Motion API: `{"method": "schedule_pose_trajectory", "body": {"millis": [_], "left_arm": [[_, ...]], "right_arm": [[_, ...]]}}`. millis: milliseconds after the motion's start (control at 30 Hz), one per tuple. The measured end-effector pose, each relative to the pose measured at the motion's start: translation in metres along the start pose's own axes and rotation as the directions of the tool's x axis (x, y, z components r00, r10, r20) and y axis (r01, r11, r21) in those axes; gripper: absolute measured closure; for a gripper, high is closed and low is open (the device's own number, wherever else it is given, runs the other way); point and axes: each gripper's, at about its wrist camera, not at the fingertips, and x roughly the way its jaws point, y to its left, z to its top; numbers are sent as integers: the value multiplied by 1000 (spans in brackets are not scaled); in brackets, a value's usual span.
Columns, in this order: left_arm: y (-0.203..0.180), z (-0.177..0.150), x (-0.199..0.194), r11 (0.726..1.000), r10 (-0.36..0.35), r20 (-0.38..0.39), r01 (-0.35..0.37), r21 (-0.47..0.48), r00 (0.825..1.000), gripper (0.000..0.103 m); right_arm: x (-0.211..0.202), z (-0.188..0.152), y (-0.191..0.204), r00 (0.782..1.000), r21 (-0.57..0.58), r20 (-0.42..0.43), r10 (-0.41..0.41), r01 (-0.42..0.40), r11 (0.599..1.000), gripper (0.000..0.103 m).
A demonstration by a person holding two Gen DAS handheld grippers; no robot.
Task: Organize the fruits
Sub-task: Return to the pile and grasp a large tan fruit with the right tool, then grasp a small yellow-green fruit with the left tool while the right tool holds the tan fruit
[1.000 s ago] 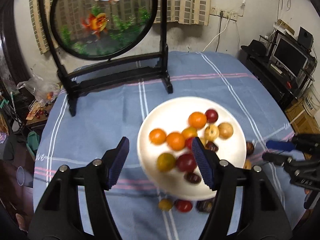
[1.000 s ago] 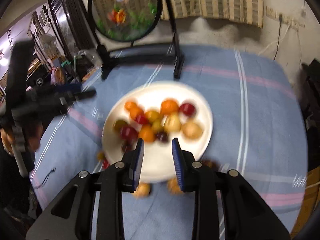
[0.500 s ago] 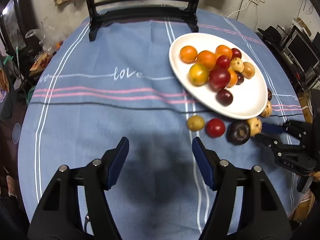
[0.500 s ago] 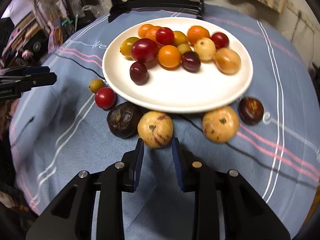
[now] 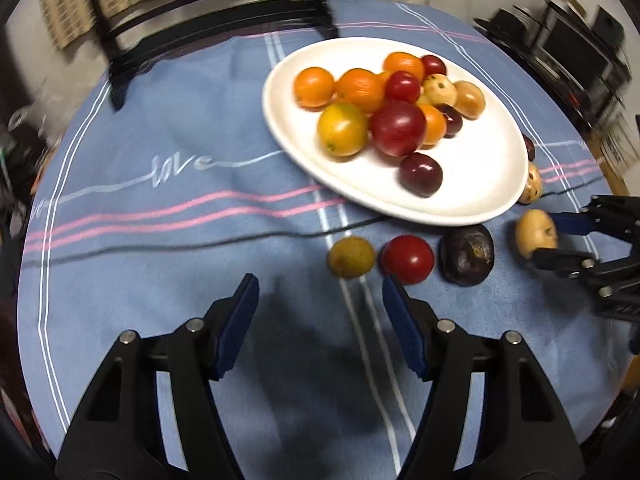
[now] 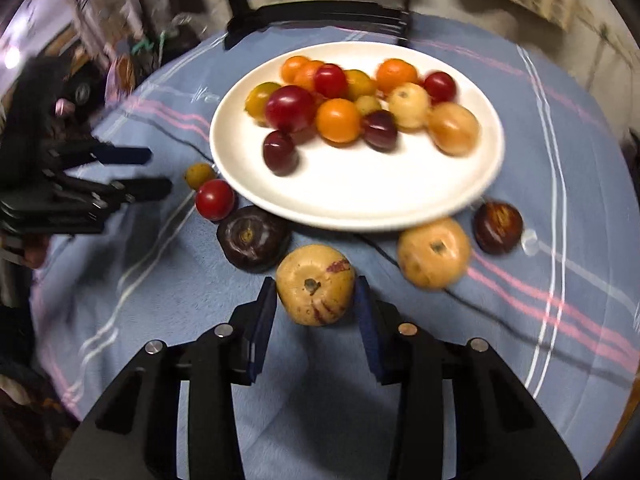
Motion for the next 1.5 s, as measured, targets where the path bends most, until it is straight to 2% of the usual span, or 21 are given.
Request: {"method": "schedule_pose_trajectory", "body": {"millis": [33,100,167,267,433,500,600,733,1167,1500], "left_arm": [[0,2,3,1000,-4,-1,4,11,1000,38],[0,5,11,1000,-10,-7,10,28,1000,49],[0,8,15,998,-42,1,42,45,999,50],[-4,14,19,993,-73,-1,73,87,997,58],[-4,19,30,992,-96,-20,97,84,995,58],[-5,21,34,990,-116,-27,118,81,993,67],[-9,24,35,990,-113,-16,113,84,994,75],[-10,24,31,992,-94,-2,93,86,996,75],[-5,-4,-7,995,-98,38,97,23,994,75],[-10,4,-46,996,-86,122,85,8,989,75]], "right_arm": [[-2,-3,-3,1000,23,-1,7,-7,1000,63],[-5,-8,-9,1000,68,-2,12,-12,998,63],[-7,-12,-14,1000,110,-5,18,-18,994,63],[-9,-18,-15,1000,145,-8,19,-18,989,63],[-8,-21,-11,1000,169,-9,19,-18,985,63],[-8,-22,-12,1000,173,-7,20,-19,985,63],[-9,-22,-13,1000,178,-3,17,-16,984,63],[-10,-24,-14,1000,180,-2,14,-13,984,63],[-13,-28,-9,999,178,8,35,-36,983,63],[-33,-25,0,997,156,62,40,-49,986,63]]}}
